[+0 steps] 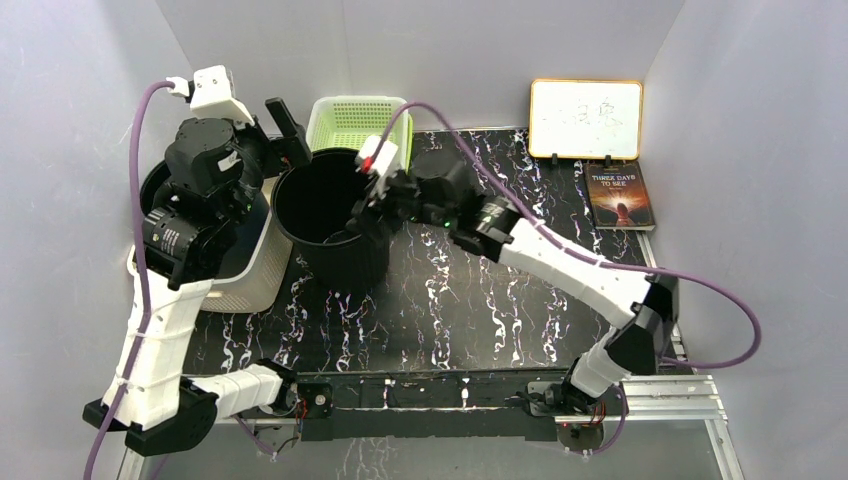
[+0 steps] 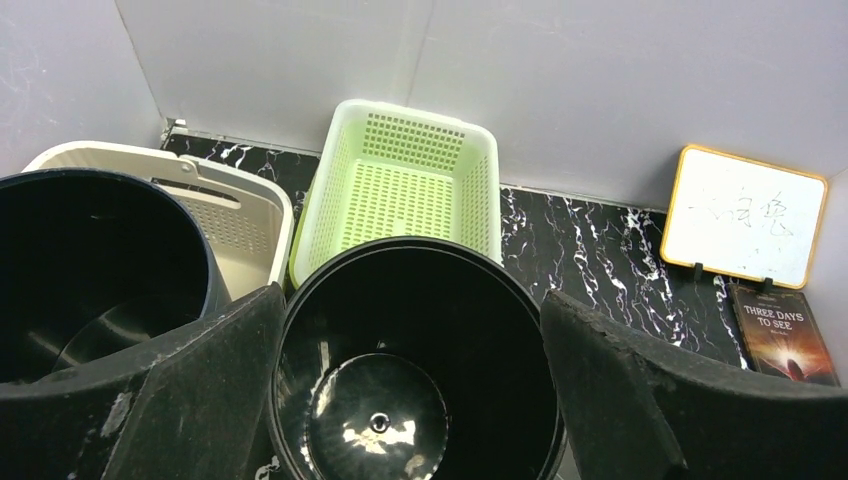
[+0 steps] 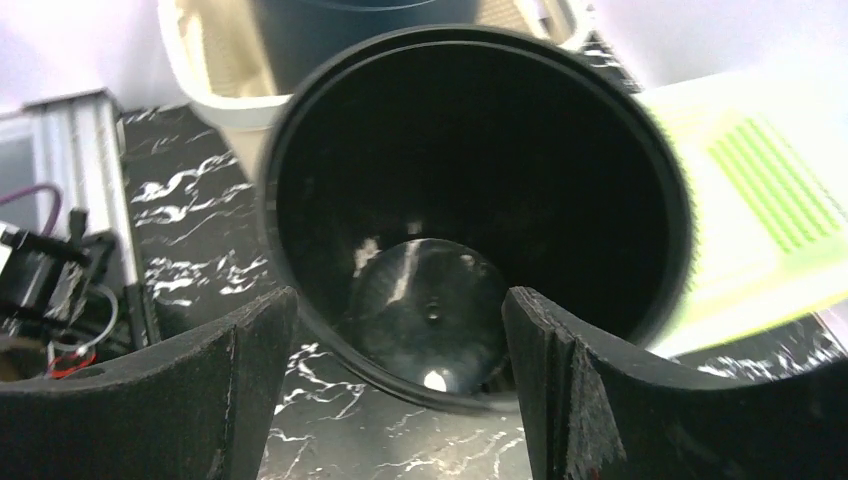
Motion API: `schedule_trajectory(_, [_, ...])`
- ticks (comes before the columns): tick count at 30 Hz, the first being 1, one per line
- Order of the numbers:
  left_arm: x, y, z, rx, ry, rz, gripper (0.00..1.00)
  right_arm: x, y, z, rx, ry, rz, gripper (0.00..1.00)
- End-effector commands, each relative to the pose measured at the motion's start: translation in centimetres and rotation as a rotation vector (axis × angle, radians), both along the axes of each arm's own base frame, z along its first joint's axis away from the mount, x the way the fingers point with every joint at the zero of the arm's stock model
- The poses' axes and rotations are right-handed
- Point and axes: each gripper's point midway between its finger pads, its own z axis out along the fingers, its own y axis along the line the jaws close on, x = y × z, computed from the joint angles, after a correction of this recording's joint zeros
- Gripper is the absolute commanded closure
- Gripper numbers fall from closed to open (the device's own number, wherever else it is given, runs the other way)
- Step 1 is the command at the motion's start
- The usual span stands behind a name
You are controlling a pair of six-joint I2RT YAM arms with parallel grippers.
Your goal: Turn the large container upside down
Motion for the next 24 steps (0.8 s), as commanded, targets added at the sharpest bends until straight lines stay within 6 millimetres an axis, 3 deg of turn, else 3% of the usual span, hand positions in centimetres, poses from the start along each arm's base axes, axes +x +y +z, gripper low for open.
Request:
schedule_trajectory(1, [-0.9,0.6,1.6,-0.018,-0.052,0.011,0.02,-2.8,3.8,1.0,-0.036,-0.108,0.155,0.28])
schedule_trajectory(6, [-1.5,0.9,1.8,-0.023,-0.065,0.008,0.02,-3.9,5.6,-0.2,-0.081,-0.124,0.238,0.29])
schedule_trajectory(16, [-2.0,1.5,0.4,0.001,-0.04,0.026,0.02,-4.1,7.1,-3.2,-0.152,-0.097,0.31,0.32])
schedule_trajectory(18, [-2.1,1.7,0.0,0.009,-0.031,0.033,0.02,-3.8,7.8,-5.2,-0.189,-0.071,0.323,0.36])
schedule_trajectory(21, [-2.3,1.9,-0.1,0.008,-0.036,0.04,0.02,-3.6,8.3,-6.3,-0.215,-0.057,0.329,0.44])
schedule_trajectory(24, [-2.5,2.0,0.2,0.007,-0.044,0.041,0.02,-3.2,8.4,-6.8,-0.232,-0.052,0.316,0.59])
